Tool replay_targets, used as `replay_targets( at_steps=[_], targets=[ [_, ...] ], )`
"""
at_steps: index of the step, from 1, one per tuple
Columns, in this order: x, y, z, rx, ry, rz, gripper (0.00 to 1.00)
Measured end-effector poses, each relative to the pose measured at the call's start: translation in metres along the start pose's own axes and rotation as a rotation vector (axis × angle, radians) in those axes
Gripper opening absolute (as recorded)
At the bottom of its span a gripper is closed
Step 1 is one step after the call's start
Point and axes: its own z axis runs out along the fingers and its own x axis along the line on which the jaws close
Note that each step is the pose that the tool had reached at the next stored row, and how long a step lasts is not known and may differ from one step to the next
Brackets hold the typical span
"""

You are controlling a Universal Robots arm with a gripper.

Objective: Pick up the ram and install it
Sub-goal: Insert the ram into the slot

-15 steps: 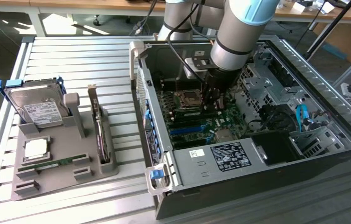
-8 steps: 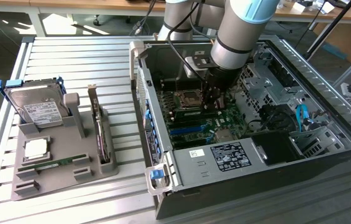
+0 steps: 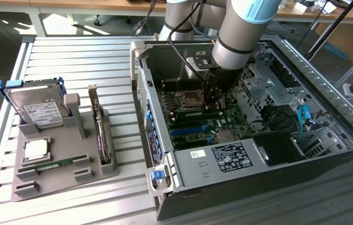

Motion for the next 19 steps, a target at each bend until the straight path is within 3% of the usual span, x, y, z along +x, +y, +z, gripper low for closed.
replay_targets(
  at_steps=[19],
  targets=[
    [0.0001, -0.0004, 0.0015, 0.0, 0.0008, 0.001, 0.12]
  ],
)
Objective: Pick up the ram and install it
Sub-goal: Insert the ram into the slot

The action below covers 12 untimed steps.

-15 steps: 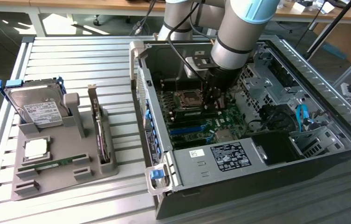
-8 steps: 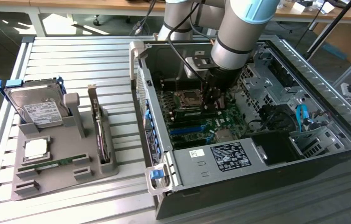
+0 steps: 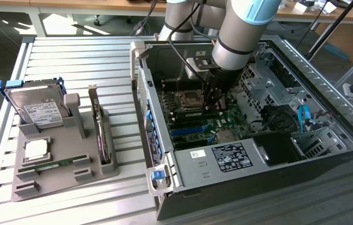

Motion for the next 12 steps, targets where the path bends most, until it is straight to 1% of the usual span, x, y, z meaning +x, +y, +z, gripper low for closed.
replay_targets(
  at_steps=[4, 12],
  targets=[
    [0.0001, 0.0, 0.0021, 0.0, -0.0005, 0.0, 0.12],
    [0.0001, -0.0001, 0.0029, 0.0001, -0.0007, 0.0, 0.12]
  ],
)
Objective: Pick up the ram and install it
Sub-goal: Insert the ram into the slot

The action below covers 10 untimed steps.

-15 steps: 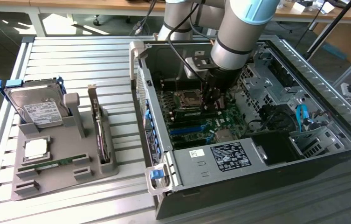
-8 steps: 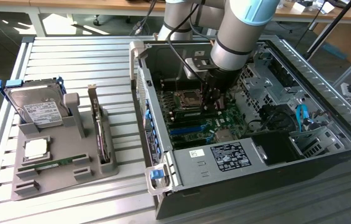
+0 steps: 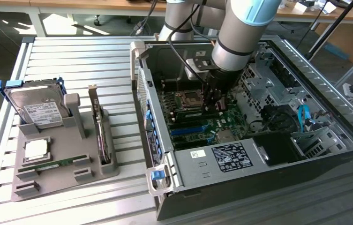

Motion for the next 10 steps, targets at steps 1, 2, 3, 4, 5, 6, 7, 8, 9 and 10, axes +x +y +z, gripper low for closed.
replay_targets(
  at_steps=[1, 2, 3, 4, 5, 6, 7, 8, 9, 10],
  targets=[
    [0.0, 0.0, 0.0004, -0.0001, 0.0002, 0.0, 0.12],
    [0.0, 0.0, 0.0006, -0.0002, 0.0003, 0.0, 0.12],
    [0.0001, 0.0, 0.0006, -0.0002, 0.0003, 0.0, 0.12],
    [0.0001, 0.0, 0.0007, -0.0001, 0.0002, 0.0, 0.12],
    [0.0, 0.0, 0.0007, -0.0001, 0.0001, 0.0, 0.12],
    [0.0, 0.0, 0.0007, 0.0, -0.0001, 0.0, 0.12],
    [0.0, 0.0, 0.0004, -0.0001, -0.0001, 0.0, 0.12],
    [0.0, 0.0, -0.0002, -0.0002, 0.0001, 0.0, 0.12],
    [0.0, 0.0001, -0.0012, -0.0001, 0.0, 0.0, 0.12],
    [-0.0001, 0.0, -0.0021, -0.0001, 0.0001, 0.0, 0.12]
  ],
)
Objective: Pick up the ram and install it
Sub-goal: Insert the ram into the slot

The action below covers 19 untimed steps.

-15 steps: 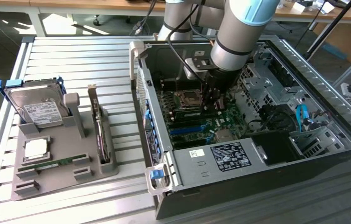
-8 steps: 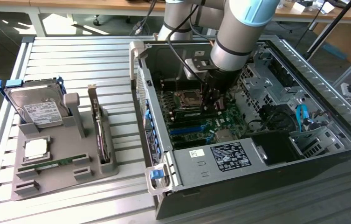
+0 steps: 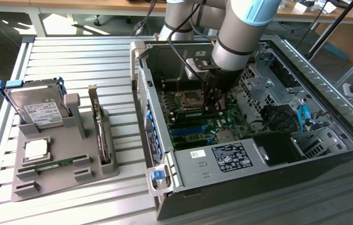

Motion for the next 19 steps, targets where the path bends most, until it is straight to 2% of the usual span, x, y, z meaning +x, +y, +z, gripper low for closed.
replay_targets(
  at_steps=[19],
  targets=[
    [0.0001, 0.0, 0.0013, 0.0001, 0.0, 0.003, 0.12]
  ],
)
